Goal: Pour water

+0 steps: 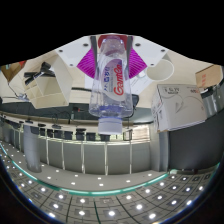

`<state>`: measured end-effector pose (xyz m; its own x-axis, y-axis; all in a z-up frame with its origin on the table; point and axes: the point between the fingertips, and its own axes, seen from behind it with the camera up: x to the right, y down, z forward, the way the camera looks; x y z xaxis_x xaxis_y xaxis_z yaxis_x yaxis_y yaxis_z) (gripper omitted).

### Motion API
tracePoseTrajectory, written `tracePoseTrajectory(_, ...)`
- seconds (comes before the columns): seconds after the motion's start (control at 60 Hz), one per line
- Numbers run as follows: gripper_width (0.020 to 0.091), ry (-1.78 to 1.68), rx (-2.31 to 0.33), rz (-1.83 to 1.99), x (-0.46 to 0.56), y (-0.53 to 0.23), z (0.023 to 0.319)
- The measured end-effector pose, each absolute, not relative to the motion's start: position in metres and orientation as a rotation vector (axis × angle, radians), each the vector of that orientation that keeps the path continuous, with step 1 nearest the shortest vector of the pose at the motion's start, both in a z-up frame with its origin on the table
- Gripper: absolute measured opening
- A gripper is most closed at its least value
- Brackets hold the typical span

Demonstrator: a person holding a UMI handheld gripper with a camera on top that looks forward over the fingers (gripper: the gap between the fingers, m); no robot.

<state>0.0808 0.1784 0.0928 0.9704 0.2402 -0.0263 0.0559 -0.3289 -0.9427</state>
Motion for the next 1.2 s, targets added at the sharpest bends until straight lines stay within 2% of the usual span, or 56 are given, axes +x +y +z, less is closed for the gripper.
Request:
tracePoseTrajectory(0.05, 0.0443, -0.222, -1.898, 0.187, 0.08, 0.176, 0.092)
tracePoseTrajectory(0.167, 0.058, -0.212, -1.94, 0.163, 0.08, 0.17, 0.09)
tracePoseTrajectory(0.183, 0.0628, -0.201, -1.95, 0.165, 0.081, 0.169, 0.089)
tracePoseTrajectory(0.233, 0.0849, -0.176, -1.97, 0.177, 0.08, 0.162, 0.092)
tracePoseTrajectory(0.25, 0.0876, -0.167, -1.974, 0.18, 0.081, 0.161, 0.094)
tracePoseTrajectory(0.283, 0.0832, -0.149, -1.977, 0.178, 0.084, 0.157, 0.099)
tracePoseTrajectory(0.35, 0.0867, -0.127, -1.983, 0.151, 0.089, 0.15, 0.111)
tracePoseTrajectory(0.5, 0.0857, -0.102, -1.99, 0.068, 0.092, 0.106, 0.154)
tracePoseTrajectory(0.85, 0.0859, -0.009, -2.098, -0.059, 0.036, -0.087, 0.224)
tracePoseTrajectory(1.017, 0.086, -0.016, -2.123, -0.088, 0.003, -0.168, 0.234)
tracePoseTrajectory(1.2, 0.0858, -0.017, -2.126, -0.108, -0.014, -0.215, 0.241)
